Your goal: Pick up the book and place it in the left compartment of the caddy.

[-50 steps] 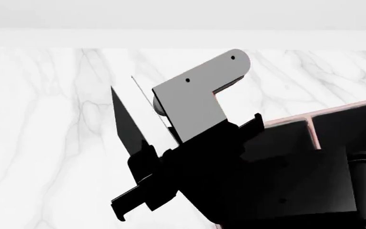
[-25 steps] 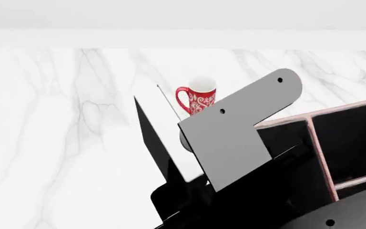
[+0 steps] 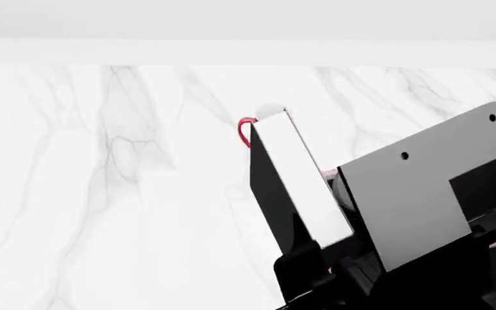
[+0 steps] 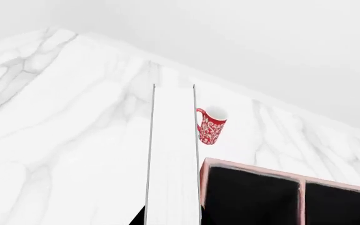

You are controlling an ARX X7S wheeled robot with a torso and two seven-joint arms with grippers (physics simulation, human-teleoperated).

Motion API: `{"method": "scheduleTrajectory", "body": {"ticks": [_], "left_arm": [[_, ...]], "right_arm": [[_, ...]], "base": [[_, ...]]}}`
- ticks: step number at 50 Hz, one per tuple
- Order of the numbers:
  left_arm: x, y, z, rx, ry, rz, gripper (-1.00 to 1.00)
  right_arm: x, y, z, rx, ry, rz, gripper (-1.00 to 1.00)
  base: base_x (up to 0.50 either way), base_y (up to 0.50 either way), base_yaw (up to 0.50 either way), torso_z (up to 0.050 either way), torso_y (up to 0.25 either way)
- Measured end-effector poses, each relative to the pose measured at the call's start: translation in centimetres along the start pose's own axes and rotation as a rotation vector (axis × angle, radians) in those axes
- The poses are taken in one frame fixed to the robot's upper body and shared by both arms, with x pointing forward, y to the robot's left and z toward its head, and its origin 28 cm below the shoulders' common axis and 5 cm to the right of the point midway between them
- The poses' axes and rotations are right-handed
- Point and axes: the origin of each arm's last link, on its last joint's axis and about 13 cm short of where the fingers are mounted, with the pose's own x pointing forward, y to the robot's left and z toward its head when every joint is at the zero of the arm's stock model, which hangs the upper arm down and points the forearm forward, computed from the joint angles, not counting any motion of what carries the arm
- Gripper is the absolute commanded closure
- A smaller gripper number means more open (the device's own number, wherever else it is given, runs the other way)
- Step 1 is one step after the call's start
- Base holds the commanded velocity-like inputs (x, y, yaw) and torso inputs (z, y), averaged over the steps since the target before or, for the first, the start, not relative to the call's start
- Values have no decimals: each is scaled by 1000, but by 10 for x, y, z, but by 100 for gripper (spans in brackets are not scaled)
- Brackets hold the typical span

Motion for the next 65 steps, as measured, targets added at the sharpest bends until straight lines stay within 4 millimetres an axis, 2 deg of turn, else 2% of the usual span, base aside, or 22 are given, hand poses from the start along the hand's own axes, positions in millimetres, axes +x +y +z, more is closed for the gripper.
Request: {"method": "scheduleTrajectory", "body": {"ticks": [48, 65], "left_arm": [[0, 2, 1, -3, -4, 9, -100], [0, 2, 1, -2, -4, 12, -100]], "right_arm": [[0, -31, -14, 64, 57, -145, 100], [14, -44, -24, 109, 100, -176, 100]], "base": [[0, 0, 0, 0, 1], [0, 0, 0, 0, 1]]}}
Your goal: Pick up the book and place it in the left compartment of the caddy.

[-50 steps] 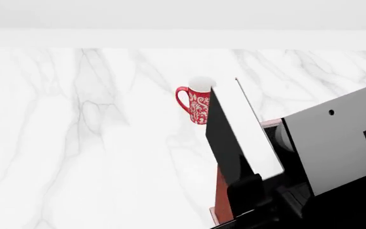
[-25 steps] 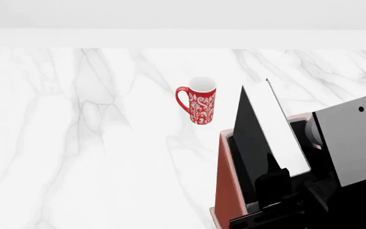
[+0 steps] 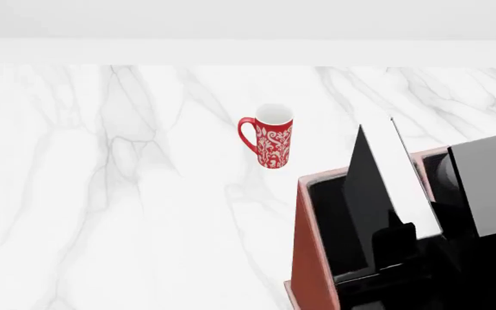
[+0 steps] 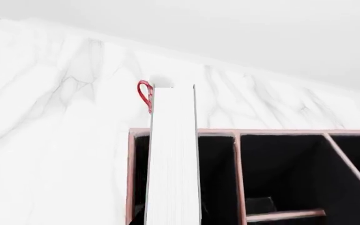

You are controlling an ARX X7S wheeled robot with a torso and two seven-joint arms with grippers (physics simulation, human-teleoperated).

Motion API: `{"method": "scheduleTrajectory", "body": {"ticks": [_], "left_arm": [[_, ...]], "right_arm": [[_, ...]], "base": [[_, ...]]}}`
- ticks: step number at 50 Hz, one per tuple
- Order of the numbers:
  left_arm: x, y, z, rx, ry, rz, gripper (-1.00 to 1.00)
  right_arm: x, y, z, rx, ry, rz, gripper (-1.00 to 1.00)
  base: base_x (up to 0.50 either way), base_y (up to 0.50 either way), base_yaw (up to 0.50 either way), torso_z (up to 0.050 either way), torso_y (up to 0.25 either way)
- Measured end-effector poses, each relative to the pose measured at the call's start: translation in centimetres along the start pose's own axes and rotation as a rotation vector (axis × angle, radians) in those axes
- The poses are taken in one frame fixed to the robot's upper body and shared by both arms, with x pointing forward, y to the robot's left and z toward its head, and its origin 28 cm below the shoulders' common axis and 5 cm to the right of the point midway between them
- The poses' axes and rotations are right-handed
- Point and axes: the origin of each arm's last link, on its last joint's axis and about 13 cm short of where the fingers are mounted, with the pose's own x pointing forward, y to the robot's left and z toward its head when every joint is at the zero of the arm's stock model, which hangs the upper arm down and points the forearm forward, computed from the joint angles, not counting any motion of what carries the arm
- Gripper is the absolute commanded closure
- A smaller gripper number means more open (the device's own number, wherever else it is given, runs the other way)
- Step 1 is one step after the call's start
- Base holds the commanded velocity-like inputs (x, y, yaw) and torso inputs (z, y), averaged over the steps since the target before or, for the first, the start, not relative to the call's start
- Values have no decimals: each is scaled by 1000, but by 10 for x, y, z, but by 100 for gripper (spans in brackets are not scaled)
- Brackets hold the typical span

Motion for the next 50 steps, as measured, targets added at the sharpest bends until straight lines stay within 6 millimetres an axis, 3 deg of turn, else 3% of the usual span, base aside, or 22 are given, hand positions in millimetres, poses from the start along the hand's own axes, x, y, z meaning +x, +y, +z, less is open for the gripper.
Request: {"method": "scheduleTrajectory", "body": {"ticks": [50], "left_arm": [[0, 0, 0, 2, -1, 0, -100]], "right_arm": [[49, -6, -35, 10, 119, -1, 100]], "base": [[0, 0, 0, 0, 1]]}}
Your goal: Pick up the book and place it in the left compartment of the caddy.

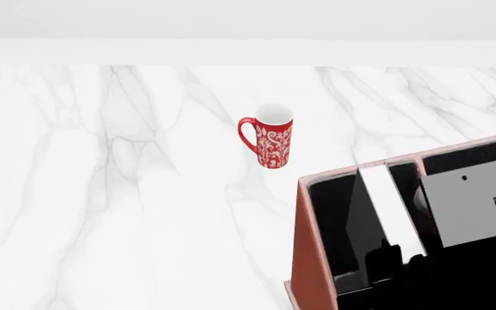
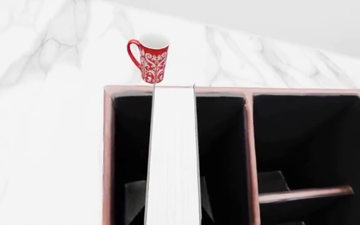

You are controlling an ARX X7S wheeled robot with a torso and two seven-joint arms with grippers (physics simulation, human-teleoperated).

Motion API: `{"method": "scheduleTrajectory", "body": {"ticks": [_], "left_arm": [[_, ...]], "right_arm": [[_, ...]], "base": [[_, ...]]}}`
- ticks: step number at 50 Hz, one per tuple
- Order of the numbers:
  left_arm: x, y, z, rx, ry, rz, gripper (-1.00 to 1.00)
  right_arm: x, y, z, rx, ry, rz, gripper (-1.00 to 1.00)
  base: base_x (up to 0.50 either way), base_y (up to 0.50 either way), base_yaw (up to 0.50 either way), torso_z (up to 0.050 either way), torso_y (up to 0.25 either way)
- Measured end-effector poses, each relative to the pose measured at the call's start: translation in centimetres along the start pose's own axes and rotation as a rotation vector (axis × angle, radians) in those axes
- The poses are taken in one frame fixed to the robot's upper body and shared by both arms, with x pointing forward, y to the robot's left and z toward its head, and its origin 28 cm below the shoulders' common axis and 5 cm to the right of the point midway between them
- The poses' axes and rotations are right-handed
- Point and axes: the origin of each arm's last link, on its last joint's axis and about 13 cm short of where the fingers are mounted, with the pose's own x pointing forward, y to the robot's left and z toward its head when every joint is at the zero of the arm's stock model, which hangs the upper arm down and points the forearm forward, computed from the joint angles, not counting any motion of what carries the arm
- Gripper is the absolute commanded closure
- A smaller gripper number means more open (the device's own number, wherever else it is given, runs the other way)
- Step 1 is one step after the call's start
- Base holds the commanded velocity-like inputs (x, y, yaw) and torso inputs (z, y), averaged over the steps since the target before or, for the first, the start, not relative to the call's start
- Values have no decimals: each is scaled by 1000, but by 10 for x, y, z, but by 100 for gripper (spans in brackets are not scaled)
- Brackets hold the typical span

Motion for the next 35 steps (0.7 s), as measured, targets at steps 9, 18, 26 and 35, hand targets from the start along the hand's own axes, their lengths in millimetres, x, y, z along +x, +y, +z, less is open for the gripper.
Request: {"method": "scheduleTrajectory", "body": {"ticks": [9, 18, 26, 35], "left_arm": [[0, 0, 0, -1, -1, 1, -100], [-1, 0, 1, 0, -2, 1, -100], [-1, 0, 1, 0, -3, 1, -100], [-1, 0, 1, 1, -4, 1, -100]], "right_arm": [[8, -1, -4, 3, 12, 2, 100], [14, -1, -7, 10, 19, 6, 100], [22, -3, -8, 21, 28, 5, 100], [31, -4, -11, 32, 42, 4, 100]], "base": [[0, 0, 0, 0, 1], [0, 0, 0, 0, 1], [0, 0, 0, 1, 1], [0, 0, 0, 0, 1]]}}
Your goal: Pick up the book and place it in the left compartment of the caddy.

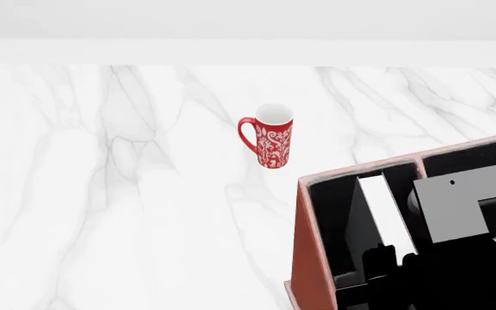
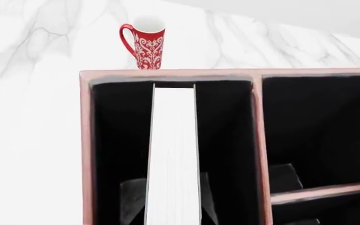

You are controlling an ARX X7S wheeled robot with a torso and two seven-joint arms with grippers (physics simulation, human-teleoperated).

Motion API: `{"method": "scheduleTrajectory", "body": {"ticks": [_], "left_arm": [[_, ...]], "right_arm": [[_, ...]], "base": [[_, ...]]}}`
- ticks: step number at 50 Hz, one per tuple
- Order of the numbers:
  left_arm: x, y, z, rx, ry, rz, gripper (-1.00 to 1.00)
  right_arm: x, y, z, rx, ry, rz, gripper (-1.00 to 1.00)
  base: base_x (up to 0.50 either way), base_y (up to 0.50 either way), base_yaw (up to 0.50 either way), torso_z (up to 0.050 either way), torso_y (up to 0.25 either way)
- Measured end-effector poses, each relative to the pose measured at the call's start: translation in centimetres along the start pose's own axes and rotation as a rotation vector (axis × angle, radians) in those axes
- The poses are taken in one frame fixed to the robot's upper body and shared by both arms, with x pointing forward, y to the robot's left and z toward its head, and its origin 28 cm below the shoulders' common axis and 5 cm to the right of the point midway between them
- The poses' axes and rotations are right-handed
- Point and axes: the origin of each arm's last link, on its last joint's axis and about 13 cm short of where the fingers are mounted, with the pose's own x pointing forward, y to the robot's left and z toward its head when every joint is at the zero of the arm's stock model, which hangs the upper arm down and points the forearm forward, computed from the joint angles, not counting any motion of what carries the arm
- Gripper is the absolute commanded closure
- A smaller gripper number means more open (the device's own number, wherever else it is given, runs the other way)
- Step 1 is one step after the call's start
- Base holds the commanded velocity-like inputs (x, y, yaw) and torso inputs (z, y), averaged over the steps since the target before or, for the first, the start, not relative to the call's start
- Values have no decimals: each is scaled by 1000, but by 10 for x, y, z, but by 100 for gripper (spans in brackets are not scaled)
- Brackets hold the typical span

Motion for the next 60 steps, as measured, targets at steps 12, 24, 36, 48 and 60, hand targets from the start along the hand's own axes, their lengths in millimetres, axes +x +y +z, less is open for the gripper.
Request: {"method": "scheduleTrajectory", "body": {"ticks": [12, 24, 36, 48, 60], "left_arm": [[-1, 0, 0, 0, -1, 0, -100], [-1, 0, 1, 0, -2, -1, -100], [-1, 0, 1, 0, -1, 0, -100], [-1, 0, 0, 1, -1, 1, -100], [-1, 0, 0, 3, -1, 1, -100]], "right_arm": [[10, -1, -5, 9, 21, -1, 100], [16, -3, -11, 10, 40, -11, 100], [20, -5, -16, -2, 64, -23, 100], [23, -5, -22, -15, 85, -21, 100], [26, -6, -27, -18, 98, -16, 100]], "base": [[0, 0, 0, 0, 2], [0, 0, 0, 1, 2], [0, 0, 0, 0, 1], [0, 0, 0, 0, 2], [0, 0, 0, 1, 1]]}}
